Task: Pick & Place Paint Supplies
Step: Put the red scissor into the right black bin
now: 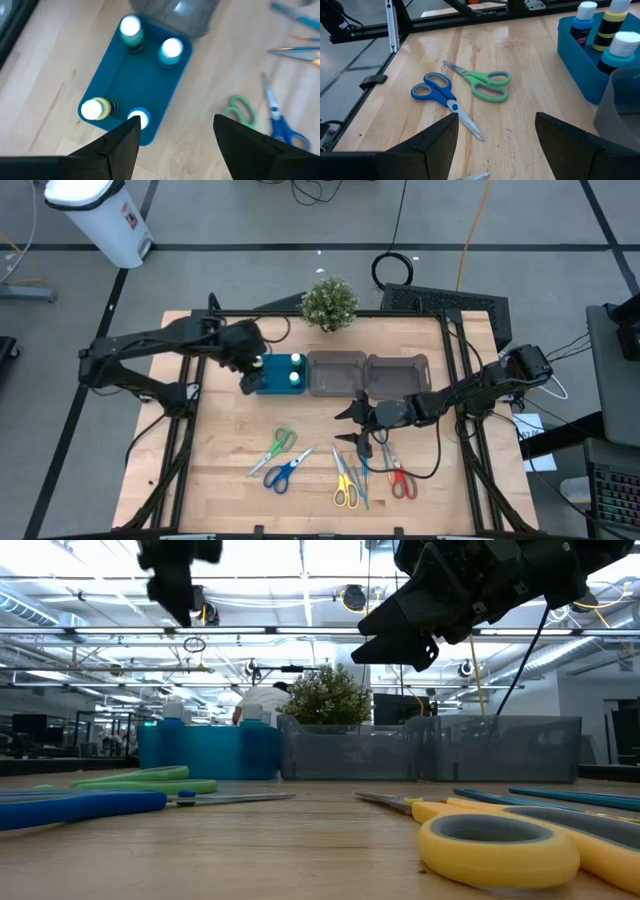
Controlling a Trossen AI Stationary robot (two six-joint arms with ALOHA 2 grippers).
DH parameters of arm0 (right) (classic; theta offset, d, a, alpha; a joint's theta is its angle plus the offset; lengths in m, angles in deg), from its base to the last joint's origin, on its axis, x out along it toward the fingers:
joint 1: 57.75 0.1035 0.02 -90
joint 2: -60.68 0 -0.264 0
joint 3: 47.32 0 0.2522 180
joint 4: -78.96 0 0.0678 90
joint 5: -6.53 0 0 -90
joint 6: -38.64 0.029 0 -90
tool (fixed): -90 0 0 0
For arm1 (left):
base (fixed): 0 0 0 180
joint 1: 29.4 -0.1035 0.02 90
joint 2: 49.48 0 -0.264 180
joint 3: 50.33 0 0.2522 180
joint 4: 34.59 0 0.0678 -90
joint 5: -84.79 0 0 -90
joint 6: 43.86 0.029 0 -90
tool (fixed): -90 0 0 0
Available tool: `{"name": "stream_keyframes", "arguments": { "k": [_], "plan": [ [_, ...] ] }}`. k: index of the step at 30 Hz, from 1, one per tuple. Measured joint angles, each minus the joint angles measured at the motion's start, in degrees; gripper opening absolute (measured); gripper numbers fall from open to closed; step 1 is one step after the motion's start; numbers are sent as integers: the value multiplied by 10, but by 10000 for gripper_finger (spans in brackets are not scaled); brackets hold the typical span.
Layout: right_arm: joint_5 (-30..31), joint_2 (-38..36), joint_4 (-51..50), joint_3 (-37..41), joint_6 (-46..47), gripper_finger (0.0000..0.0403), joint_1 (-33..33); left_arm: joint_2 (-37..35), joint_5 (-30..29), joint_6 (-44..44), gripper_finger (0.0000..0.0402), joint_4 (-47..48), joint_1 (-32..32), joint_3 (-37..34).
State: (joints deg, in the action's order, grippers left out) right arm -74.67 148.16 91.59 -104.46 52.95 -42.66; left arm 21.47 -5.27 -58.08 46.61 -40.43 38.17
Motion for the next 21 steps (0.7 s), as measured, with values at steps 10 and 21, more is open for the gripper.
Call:
{"name": "stream_keyframes", "arguments": {
  "k": [10, 21],
  "plan": [
    [1, 0, 17, 12, 6, 254, 0, -156, -70, -43, 258, -19, 78, -3],
    [1, 0, 23, 12, 2, 254, 0, -274, -200, -76, 262, -100, 183, -116]
  ]
}}
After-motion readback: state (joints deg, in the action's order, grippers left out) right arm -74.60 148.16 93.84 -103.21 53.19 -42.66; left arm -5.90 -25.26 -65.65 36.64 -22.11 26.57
